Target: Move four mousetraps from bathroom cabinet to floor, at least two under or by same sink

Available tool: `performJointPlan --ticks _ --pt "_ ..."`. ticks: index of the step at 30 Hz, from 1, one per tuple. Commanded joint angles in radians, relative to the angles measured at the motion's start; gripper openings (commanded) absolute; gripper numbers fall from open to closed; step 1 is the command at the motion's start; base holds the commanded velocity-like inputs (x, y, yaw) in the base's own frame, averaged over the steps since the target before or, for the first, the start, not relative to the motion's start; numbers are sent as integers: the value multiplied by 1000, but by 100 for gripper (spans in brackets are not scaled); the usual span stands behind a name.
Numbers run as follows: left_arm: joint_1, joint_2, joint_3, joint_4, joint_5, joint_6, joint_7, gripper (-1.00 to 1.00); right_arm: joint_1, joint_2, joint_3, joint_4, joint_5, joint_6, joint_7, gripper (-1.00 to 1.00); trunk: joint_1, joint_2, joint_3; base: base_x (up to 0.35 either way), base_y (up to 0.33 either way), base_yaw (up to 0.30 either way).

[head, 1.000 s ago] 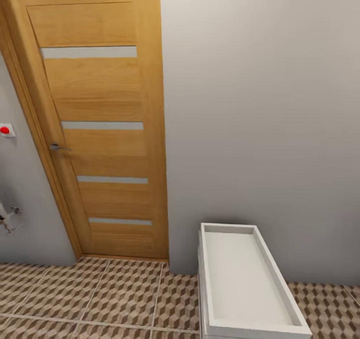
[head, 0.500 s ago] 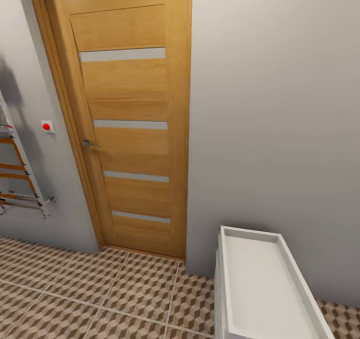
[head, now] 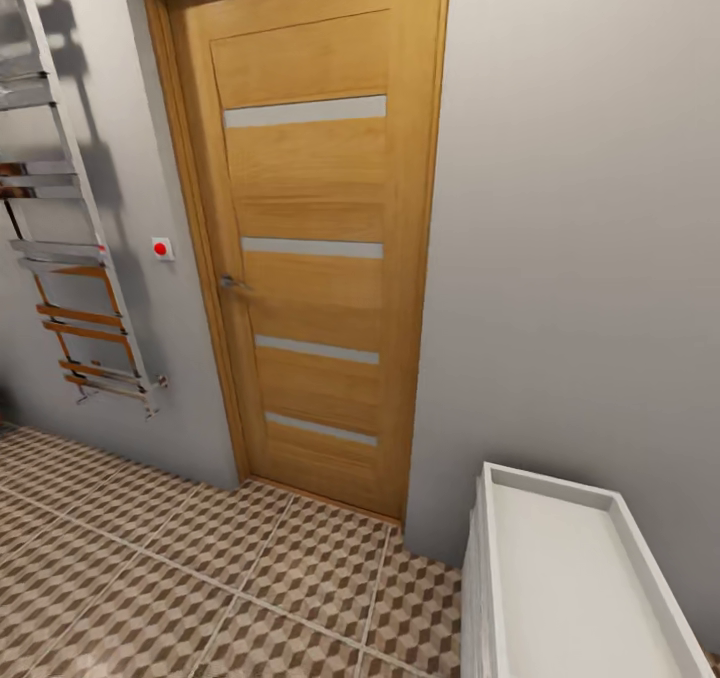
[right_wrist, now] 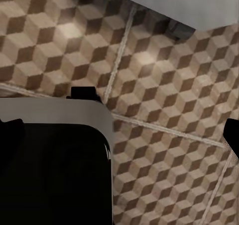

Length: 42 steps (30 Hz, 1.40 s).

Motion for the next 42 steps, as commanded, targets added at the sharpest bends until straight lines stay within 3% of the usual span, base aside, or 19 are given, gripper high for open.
performJointPlan --ticks 1,21,31,42 --pt "-1 0 -8 1 7 -3 4 100 -1 0 -8 3 10 -6 -5 100 0 -1 -1 0 0 277" --pt "-1 1 -8 1 7 -3 4 100 -1 3 -8 3 7 -5 -5 100 0 -1 -1 0 0 277" --pt "-1 1 -8 1 7 -3 4 100 -1 3 -9 3 5 -4 -5 100 0 -1 -1 0 0 78" --pt "-1 1 -8 1 7 -3 4 100 -1 4 -8 3 8 -6 -5 100 0 -1 -1 0 0 239"
